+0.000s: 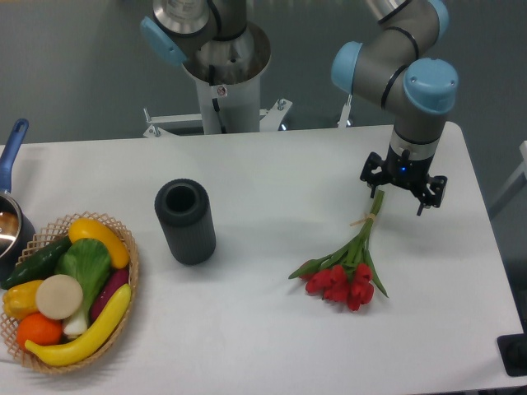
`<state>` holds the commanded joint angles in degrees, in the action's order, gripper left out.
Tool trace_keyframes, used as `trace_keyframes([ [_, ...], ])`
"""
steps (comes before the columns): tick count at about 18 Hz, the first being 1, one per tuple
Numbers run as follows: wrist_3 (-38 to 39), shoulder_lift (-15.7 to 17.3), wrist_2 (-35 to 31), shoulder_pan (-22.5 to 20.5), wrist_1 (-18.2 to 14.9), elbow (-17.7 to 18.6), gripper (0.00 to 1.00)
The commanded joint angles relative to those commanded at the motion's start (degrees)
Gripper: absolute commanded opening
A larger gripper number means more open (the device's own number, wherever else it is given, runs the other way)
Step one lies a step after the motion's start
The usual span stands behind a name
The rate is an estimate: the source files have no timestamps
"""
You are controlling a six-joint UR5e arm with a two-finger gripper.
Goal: Pick up the flowers from the table
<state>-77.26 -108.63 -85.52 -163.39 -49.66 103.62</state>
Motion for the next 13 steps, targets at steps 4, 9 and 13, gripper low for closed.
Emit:
trace_keyframes([
  [4,0.1,-0.2,0.0,0.1,1.3,0.2,1.00],
  [9,0.9,-0.3,0.1,-0.1,3.6,2.5,1.00],
  [13,3.1,-1.0,0.4,-0.2,7.5,4.3,1.00],
])
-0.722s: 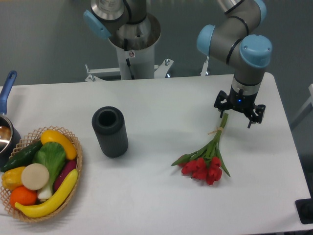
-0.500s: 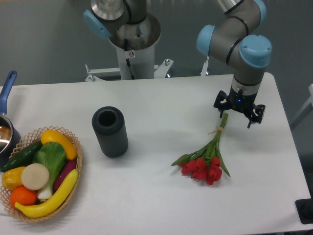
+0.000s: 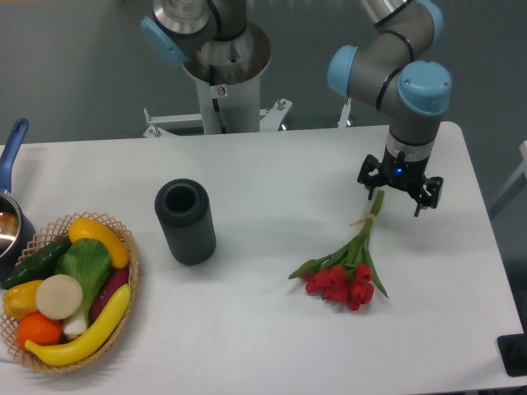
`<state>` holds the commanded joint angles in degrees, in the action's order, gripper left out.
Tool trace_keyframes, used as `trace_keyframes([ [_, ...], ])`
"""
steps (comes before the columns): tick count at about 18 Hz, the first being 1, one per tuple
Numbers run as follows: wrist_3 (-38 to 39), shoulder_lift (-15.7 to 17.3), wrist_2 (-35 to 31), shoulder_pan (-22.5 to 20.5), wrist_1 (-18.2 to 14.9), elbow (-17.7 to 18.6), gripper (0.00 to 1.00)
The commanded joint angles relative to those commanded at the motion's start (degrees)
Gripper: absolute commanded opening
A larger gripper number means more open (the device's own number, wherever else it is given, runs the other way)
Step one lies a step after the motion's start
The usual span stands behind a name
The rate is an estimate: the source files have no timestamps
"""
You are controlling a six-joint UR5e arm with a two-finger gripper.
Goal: Pick up the flowers from the table
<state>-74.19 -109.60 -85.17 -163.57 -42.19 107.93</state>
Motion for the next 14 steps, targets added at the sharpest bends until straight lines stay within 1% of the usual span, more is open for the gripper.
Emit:
trace_keyframes([
  [2,1.7,-0.9,-0.1,0.3,0.2,0.0,1.00],
  [8,1.5,-5.4,0.1,1.8,0.2,-1.4,1.00],
  [14,1.4,-6.2,0.2,3.3,0.1,-1.7,1.00],
])
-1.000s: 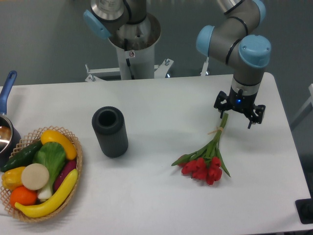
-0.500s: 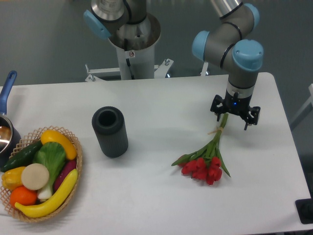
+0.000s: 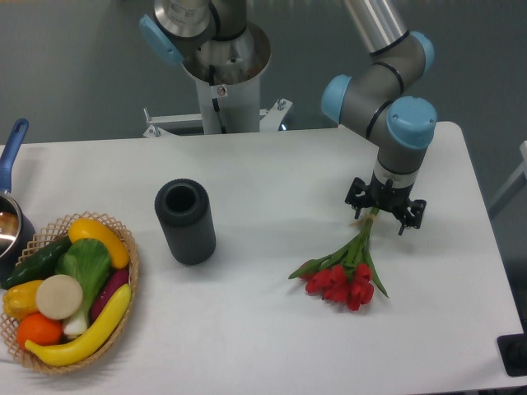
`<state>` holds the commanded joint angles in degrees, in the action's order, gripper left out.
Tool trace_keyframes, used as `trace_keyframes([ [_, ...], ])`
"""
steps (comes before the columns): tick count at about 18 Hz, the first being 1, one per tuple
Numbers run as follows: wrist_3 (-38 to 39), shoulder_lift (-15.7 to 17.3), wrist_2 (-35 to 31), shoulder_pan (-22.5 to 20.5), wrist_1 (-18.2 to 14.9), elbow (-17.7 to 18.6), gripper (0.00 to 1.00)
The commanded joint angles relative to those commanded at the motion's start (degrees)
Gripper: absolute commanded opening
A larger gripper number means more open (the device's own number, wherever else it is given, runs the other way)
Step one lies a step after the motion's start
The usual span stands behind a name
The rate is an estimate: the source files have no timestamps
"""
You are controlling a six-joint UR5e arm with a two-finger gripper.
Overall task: Pick up the flowers from the table
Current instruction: 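Lower the open gripper onto the green tulip stems, then close the gripper around the tulip stems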
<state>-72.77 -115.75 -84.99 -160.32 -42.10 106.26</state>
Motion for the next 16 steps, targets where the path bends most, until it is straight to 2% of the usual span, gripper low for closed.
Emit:
trace_keyframes([
  [2,0.0,-0.4,0.0,0.4,0.0,-0.4,0.92],
  [7,0.4,-1.1,0.0,1.8,-0.1,-0.6,0.62],
  [8,0.4,-1.3,0.0,2.1,0.0,-0.6,0.47],
  [9,0.4,-1.4,0.0,2.1,-0.1,-0.7,0.37],
  [11,0.4,-1.8,0.0,2.3,-0.1,-0.6,0.23],
  [13,0.4,-1.4,-0.1,2.4,-0.1,-0.7,0.04],
  [14,0.5,-1.1,-0.1,2.4,-0.2,-0.7,0.00],
  [16,0.5,0.1,-0.3,2.4,-0.2,-0.7,0.00],
])
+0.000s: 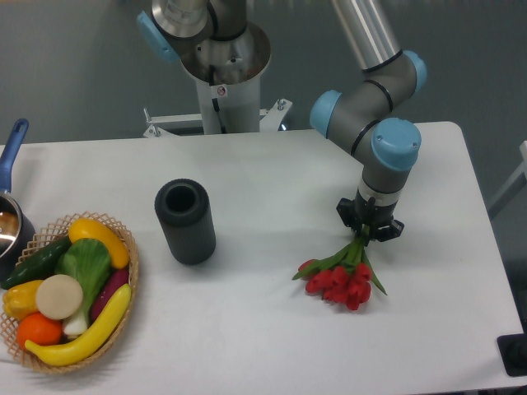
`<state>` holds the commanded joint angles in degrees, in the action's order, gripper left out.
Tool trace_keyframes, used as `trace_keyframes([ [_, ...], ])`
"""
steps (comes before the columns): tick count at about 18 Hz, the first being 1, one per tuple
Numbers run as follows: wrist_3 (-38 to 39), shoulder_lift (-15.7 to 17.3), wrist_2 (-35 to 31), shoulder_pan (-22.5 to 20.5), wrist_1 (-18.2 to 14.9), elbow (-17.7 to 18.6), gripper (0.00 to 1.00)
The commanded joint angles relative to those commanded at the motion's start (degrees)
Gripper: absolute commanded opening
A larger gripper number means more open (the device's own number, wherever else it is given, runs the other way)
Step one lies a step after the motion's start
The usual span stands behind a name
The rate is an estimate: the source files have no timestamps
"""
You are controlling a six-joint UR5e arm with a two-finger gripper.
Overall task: Pick up the flowers from the table
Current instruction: 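Close the gripper around the tulip stems, then lift the red tulip bouquet up off the table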
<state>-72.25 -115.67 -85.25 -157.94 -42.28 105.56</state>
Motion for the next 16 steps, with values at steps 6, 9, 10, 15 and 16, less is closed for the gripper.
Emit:
trace_keyframes([
  [6,-0.1,5.0,-0.3,-1.0,-1.0,-0.7,0.00],
  [9,-0.3,6.2,-0.4,-1.7,-7.2,-4.6,0.00],
  [10,-0.4,6.6,-0.4,-1.6,-9.2,-6.2,0.00],
  [15,0.0,6.8,-0.4,-2.5,-14.2,-10.7,0.00],
  [16,0.0,6.8,-0.5,-2.5,-15.3,-11.2,0.01],
])
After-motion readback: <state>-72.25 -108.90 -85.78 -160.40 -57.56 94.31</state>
